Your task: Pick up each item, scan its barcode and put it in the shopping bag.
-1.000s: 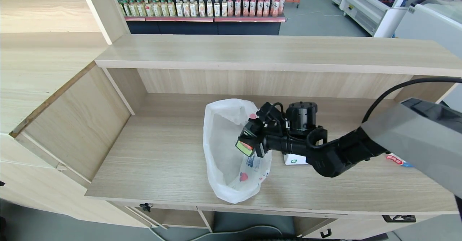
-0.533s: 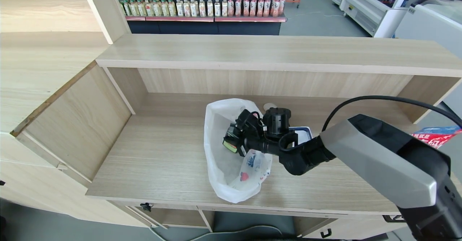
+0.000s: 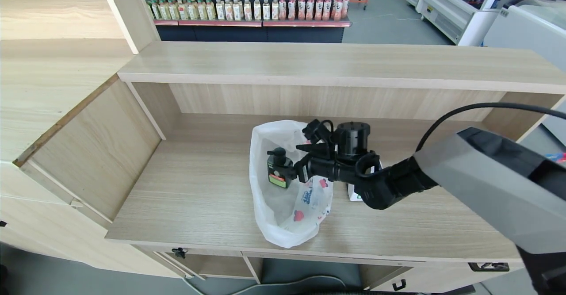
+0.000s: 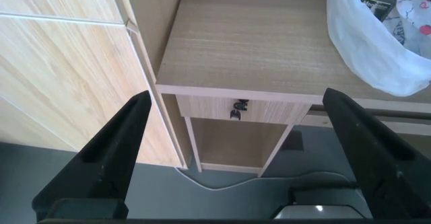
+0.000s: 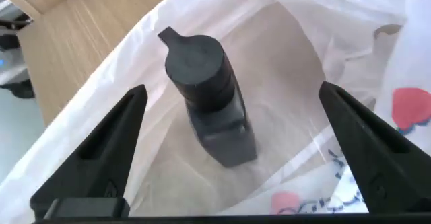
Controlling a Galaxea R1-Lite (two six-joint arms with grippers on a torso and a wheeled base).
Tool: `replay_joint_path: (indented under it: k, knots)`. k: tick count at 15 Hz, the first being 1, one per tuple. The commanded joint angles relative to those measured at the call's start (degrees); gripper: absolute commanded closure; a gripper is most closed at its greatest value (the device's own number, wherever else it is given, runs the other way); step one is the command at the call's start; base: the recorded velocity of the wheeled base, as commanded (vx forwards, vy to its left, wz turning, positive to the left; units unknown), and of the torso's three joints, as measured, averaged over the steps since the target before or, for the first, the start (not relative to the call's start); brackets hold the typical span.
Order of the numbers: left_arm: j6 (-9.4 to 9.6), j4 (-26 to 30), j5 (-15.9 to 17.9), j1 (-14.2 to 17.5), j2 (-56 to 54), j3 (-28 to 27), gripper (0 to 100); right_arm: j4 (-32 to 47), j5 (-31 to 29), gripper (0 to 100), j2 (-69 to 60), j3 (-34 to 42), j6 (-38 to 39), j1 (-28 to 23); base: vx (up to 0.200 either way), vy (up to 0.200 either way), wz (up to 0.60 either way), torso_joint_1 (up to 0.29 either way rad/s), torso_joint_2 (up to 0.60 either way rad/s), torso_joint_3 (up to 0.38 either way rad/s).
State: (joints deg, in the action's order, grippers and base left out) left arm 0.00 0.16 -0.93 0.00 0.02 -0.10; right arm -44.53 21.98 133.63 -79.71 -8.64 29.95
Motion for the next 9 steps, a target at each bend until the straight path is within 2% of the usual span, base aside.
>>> replay_joint_path:
  k: [1,2,3,4,5,7,9]
  knots:
    - [0.00,0.0,0.0,0.0,0.0,0.0,0,2.5,0.0,0,-17.8,13.2,7.9,-4.5,0.000,0.000,0.00,0.000,0.00,0.000]
    - [0.00,0.0,0.0,0.0,0.0,0.0,0,3.5,-0.1,0,-23.9,17.2,12.3,-6.0,0.000,0.000,0.00,0.000,0.00,0.000]
    - [0.00,0.0,0.0,0.0,0.0,0.0,0,4.9,-2.3,0,-29.0,18.5,20.3,-7.5,0.000,0.000,0.00,0.000,0.00,0.000]
    - [0.00,0.0,0.0,0.0,0.0,0.0,0,7.4,-6.8,0,-32.2,18.5,25.3,-8.6,0.000,0.000,0.00,0.000,0.00,0.000]
    - [0.00,0.0,0.0,0.0,0.0,0.0,0,13.5,-11.5,0,-36.3,19.1,26.7,-11.0,0.000,0.000,0.00,0.000,0.00,0.000]
    - [0.00,0.0,0.0,0.0,0.0,0.0,0,21.2,-12.4,0,-42.9,22.7,26.9,-16.0,0.000,0.000,0.00,0.000,0.00,0.000]
    - [0.00,0.0,0.0,0.0,0.0,0.0,0,21.9,-12.8,0,-46.5,28.6,26.8,-19.3,0.000,0.000,0.00,0.000,0.00,0.000]
